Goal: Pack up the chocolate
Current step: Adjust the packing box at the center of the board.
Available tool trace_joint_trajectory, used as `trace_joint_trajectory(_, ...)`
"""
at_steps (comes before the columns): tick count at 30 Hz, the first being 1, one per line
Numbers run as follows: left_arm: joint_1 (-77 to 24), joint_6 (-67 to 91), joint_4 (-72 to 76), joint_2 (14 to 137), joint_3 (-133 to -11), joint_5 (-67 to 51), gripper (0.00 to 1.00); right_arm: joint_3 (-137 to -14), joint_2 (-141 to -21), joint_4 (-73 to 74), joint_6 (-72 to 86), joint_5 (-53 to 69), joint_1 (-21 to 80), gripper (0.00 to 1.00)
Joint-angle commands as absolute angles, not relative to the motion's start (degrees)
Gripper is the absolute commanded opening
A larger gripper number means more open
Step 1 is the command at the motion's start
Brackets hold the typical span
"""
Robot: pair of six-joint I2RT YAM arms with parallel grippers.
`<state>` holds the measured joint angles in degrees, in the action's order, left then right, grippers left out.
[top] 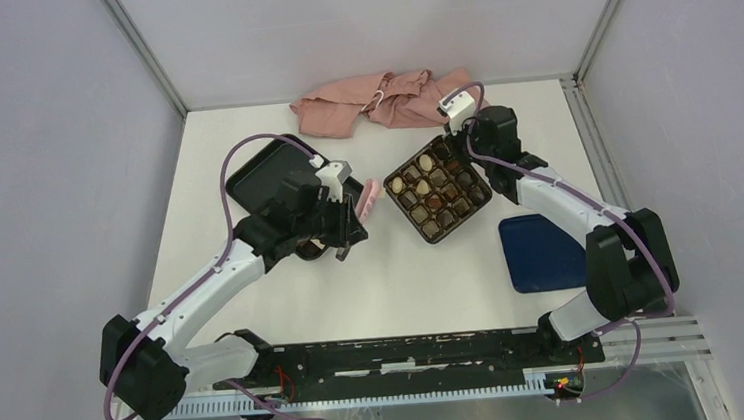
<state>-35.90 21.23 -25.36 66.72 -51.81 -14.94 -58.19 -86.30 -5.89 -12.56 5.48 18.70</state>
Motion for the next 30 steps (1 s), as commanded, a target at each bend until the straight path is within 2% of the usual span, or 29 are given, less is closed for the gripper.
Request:
trace_joint_trajectory(1,-36.6,20.71,-21.67,64.31,-50.79,-14.46,0.02,-58.18,-83.7,-10.25,-12.81,4.76,19.29,0.0)
trace_joint_trajectory(14,-41.41,20.81,-21.35,65.02,-48.43,-13.66,0.02,-59.62,-88.17,-7.57,-10.12,8.97,19.69,0.0)
trace_joint_trajectory(21,-45.35,20.73,-21.74,68.88,-49.89,-11.97,0.02,-61.03,-94.9,-6.21,-5.39,14.74,19.63,0.0)
trace_joint_trajectory(30,-49.36,19.2,-24.77,75.96,-53.37,-10.08,0.02,-61.47,-99.46,-5.99,-3.69,15.83,19.53,0.0)
